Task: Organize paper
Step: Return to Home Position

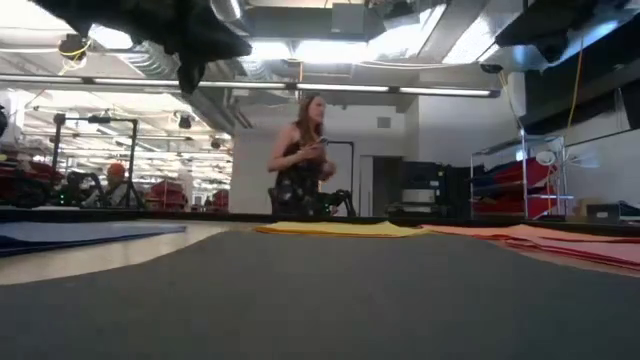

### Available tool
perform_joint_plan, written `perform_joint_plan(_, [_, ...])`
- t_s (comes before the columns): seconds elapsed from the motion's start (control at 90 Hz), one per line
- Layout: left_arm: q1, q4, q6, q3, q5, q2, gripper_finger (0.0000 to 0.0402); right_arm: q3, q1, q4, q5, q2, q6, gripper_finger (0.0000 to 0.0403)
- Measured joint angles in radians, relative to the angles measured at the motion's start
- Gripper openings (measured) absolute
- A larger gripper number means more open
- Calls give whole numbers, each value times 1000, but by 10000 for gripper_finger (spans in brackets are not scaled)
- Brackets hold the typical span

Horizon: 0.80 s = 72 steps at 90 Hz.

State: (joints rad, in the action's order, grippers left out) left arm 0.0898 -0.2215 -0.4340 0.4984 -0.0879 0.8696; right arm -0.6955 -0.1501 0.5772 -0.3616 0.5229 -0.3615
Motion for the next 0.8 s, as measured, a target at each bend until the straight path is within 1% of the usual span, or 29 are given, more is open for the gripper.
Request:
perform_joint_plan(0.1, [0, -130, 20, -83, 7, -36, 0, 73, 0, -33, 1, -157, -4, 0])
perform_joint_plan(0.2, [0, -226, 16, -162, 56, -81, 0, 124, 0, -65, 0, -307, -3, 0])
perform_joint_plan(0.311, [0, -281, 15, -239, 104, -149, 0, 169, 0, -56, -10, -454, 7, 0])
perform_joint_plan(0.367, [1, -293, 15, -268, 108, -193, 0, 186, 0, -55, -15, -522, 14, 0])
perform_joint_plan(0.422, [4, -295, 16, -295, 108, -247, 0, 192, 0, -67, -30, -519, 26, 0])
perform_joint_plan(0.489, [4, -287, 29, -326, 108, -317, 0, 192, 0, -15, -38, -514, 40, 0])
perform_joint_plan(0.567, [5, -292, 47, -361, 108, -413, 0, 209, 0, -73, -39, -506, 56, 0])
perform_joint_plan(0.644, [5, -270, 47, -398, 108, -499, 0, 240, 0, -92, -30, -518, 86, 0])
perform_joint_plan(0.711, [4, -247, 18, -438, 115, -575, 0, 247, 0, -126, -16, -518, 101, 0])
perform_joint_plan(0.8, [4, -222, -12, -480, 122, -652, 0, 268, 0, -127, -6, -518, 105, 0])
